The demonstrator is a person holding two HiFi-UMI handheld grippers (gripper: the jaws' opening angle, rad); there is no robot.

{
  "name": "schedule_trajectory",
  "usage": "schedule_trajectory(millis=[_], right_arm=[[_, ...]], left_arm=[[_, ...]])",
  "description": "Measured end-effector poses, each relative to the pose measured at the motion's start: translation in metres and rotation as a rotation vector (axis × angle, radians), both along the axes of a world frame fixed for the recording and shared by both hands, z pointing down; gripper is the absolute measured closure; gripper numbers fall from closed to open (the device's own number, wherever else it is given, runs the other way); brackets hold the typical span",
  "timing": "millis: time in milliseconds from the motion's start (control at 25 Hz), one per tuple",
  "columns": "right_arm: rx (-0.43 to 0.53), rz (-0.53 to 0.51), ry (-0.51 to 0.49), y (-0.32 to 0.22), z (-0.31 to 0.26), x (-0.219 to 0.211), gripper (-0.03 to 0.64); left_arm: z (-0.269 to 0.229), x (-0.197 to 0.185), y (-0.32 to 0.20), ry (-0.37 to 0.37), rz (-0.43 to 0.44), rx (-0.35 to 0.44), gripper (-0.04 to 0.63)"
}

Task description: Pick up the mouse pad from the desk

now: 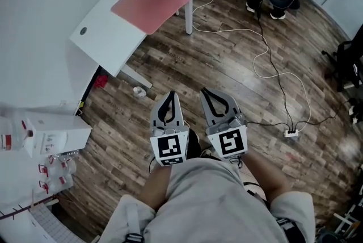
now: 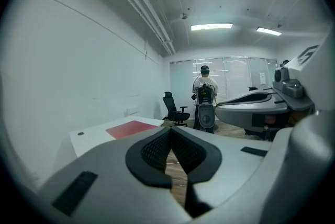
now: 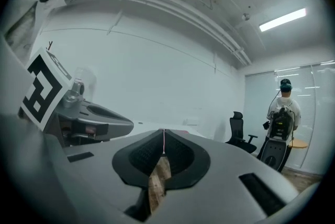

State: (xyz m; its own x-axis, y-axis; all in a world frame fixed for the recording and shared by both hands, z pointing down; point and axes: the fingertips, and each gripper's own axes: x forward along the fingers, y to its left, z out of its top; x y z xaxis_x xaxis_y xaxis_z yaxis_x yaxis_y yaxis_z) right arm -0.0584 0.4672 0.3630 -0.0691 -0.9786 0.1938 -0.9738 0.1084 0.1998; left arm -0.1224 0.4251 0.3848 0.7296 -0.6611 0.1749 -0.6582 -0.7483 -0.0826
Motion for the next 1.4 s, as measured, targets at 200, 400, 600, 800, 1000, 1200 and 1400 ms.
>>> schedule_trajectory(millis=[200, 400, 600, 800, 1000, 1200, 1400], right_arm=[[-0.055, -0.033, 0.032, -0.05, 0.018, 0.003, 0.577], [-0.09, -0.063, 0.036, -0.085, 0.032, 0.0, 0.577], [-0.11, -0.04, 0.053, -0.106, 0.041, 0.014, 0.577], [-0.135, -0.065, 0.074, -0.123, 0.053, 0.023, 0.577], [-0.15, -0.088, 0.067, -0.15, 0.061, 0.042, 0.577], [-0.17, -0.173, 0.073, -0.202, 0.074, 0.058, 0.577], [-0.185, -0.238, 0.08, -0.257, 0.085, 0.091, 0.577]], left_arm=[[0.01, 0.003, -0.046, -0.031, 0.015, -0.031, 0.584], [0.015, -0.002, -0.085, -0.075, 0.042, -0.014, 0.584], [0.028, 0.001, -0.112, -0.093, 0.047, -0.019, 0.584], [0.048, 0.01, -0.128, -0.133, 0.063, -0.008, 0.584], [0.073, 0.021, -0.148, -0.175, 0.012, -0.052, 0.583], [0.09, 0.034, -0.196, -0.268, -0.065, -0.012, 0.583], [0.111, 0.051, -0.243, -0.324, -0.139, -0.048, 0.583]])
